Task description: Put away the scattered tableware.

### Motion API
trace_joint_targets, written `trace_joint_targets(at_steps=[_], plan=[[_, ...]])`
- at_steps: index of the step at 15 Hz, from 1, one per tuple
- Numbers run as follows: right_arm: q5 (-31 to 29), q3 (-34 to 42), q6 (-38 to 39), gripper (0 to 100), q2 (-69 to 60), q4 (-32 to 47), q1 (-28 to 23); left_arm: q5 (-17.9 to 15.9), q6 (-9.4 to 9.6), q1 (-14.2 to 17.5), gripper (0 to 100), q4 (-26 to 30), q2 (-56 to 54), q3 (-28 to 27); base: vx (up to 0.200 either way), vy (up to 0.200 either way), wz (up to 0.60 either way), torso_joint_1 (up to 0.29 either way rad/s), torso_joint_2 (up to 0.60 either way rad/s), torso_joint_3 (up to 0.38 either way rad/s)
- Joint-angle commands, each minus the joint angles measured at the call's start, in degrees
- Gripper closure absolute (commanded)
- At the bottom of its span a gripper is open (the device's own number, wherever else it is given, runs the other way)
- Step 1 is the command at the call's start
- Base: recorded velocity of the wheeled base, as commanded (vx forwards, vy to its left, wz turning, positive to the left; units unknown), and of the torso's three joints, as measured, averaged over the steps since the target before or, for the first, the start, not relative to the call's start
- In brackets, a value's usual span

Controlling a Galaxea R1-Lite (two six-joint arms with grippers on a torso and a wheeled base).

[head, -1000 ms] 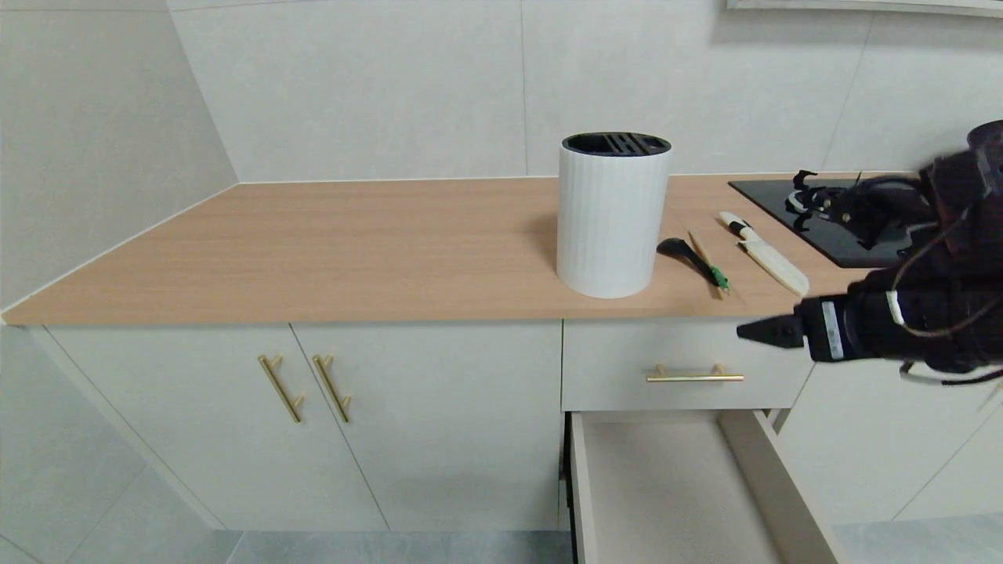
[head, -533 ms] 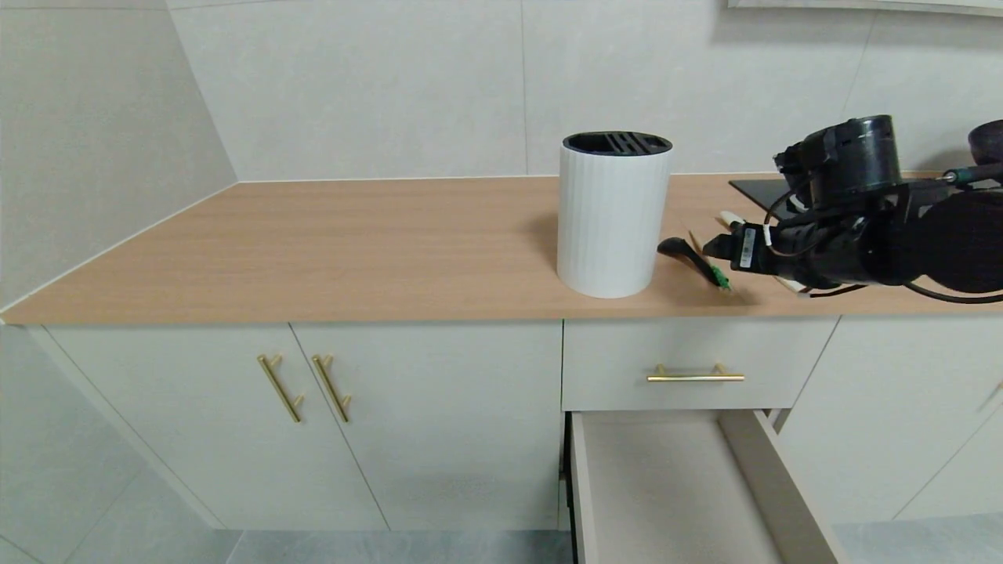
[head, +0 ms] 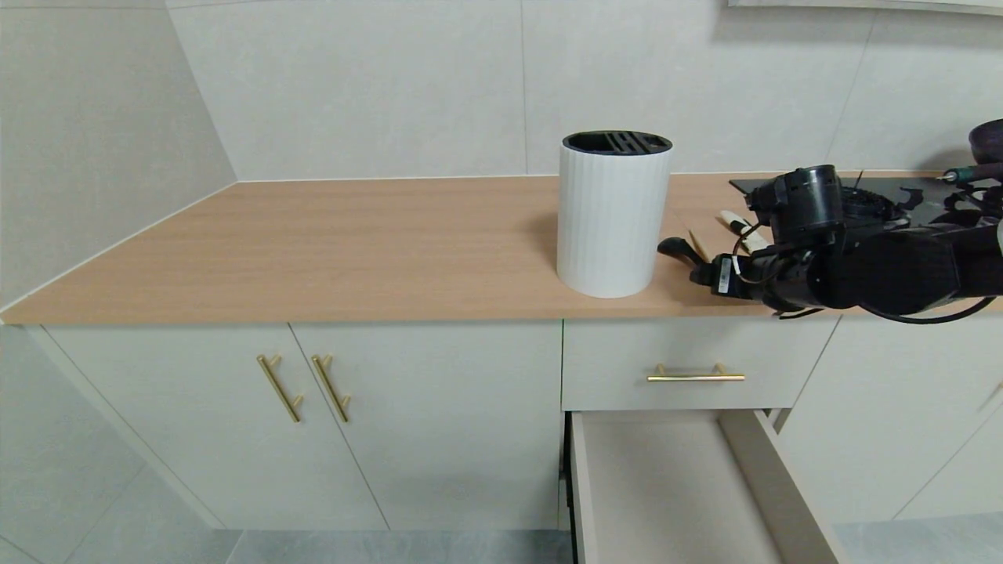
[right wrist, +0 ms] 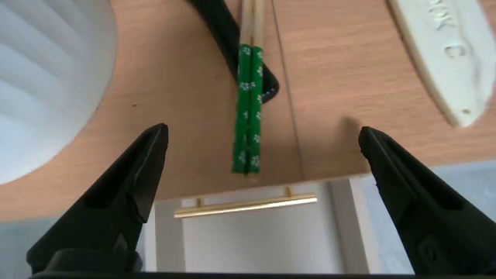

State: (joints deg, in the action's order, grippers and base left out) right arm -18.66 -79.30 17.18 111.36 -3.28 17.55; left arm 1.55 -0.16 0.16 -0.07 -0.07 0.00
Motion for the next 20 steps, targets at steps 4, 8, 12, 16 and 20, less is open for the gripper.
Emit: trace_joint_targets(at_steps=[4,8,12,16,20], plan=[[-0.1,0.2,0.1,100,1.7,-2.3,0.0,0.0,-0.02,0.0,0,0.0,0.1,0.0,0.0,0.0,0.0,0.0,0.0,0.0],[-0.1,0.2,0.1,100,2.0,-2.3,0.0,0.0,-0.02,0.0,0,0.0,0.1,0.0,0.0,0.0,0.0,0.0,0.0,0.0],[-1.1,0.7,0.1,100,-2.0,-2.3,-0.1,0.0,-0.02,0.0,0,0.0,0.1,0.0,0.0,0.0,0.0,0.0,0.0,0.0],[-1.4,6.3,0.0,100,-14.2,-1.9,-0.2,0.0,-0.02,0.0,0,0.0,0.1,0.0,0.0,0.0,0.0,0.0,0.0,0.0],[5.8,14.4,-0.3,100,-29.5,8.0,-0.2,0.0,-0.02,0.0,0,0.0,0.1,0.0,0.0,0.0,0.0,0.0,0.0,0.0]])
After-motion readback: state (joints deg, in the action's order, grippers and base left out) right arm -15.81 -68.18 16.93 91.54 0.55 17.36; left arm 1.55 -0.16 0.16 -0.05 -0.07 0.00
